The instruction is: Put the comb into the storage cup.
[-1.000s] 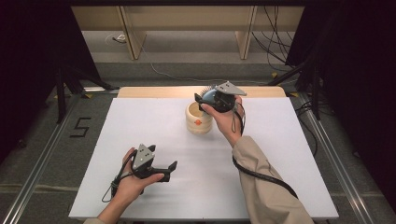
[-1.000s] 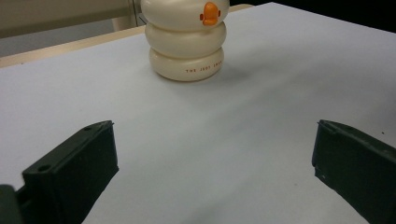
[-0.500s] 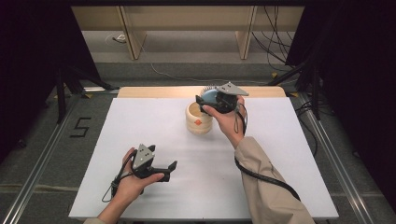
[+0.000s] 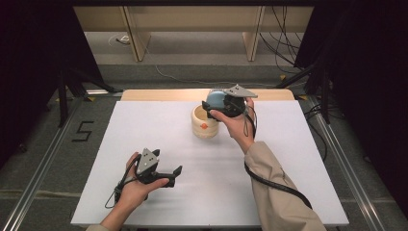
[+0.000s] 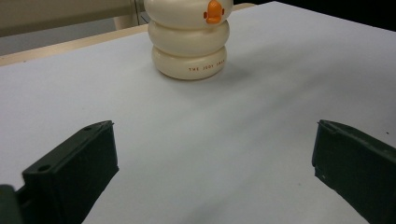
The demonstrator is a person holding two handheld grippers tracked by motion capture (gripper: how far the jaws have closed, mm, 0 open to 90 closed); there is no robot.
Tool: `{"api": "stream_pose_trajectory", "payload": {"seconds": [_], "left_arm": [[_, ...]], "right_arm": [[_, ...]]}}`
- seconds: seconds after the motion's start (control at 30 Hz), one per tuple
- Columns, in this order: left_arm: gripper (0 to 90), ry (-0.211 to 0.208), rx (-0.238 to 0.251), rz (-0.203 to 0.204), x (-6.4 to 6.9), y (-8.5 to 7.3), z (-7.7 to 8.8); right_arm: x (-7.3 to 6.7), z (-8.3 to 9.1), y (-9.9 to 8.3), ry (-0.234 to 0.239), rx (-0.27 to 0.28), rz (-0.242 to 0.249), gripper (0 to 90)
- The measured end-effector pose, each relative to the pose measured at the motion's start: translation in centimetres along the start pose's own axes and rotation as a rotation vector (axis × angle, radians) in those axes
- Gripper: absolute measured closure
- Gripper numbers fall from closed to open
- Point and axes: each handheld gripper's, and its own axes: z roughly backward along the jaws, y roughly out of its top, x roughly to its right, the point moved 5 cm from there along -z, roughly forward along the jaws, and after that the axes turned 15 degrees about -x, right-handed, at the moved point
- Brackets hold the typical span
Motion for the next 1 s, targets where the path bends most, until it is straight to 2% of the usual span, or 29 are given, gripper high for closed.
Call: {"api": "stream_pose_trajectory", "payload": {"seconds": [0.17,0.57,0.67,1.0], "left_arm": [[0.0,0.006,-0.003,0.002,-0.1,-0.1,-0.1],[0.0,0.004,0.000,0.005,-0.2,0.0,-0.2],[0.0,0.004,0.000,0.006,-0.2,-0.1,-0.2],[0.0,0.004,-0.002,0.006,-0.2,-0.1,-0.2]], "right_arm": [[0.1,0.3,-0.2,0.014,-0.023,0.009,2.3],[0.7,0.6,-0.8,0.008,-0.058,0.002,1.9],[0.7,0.8,-1.0,0.024,-0.065,0.012,0.3],[0.5,0.9,-1.3,0.021,-0.075,0.018,0.9]]}}
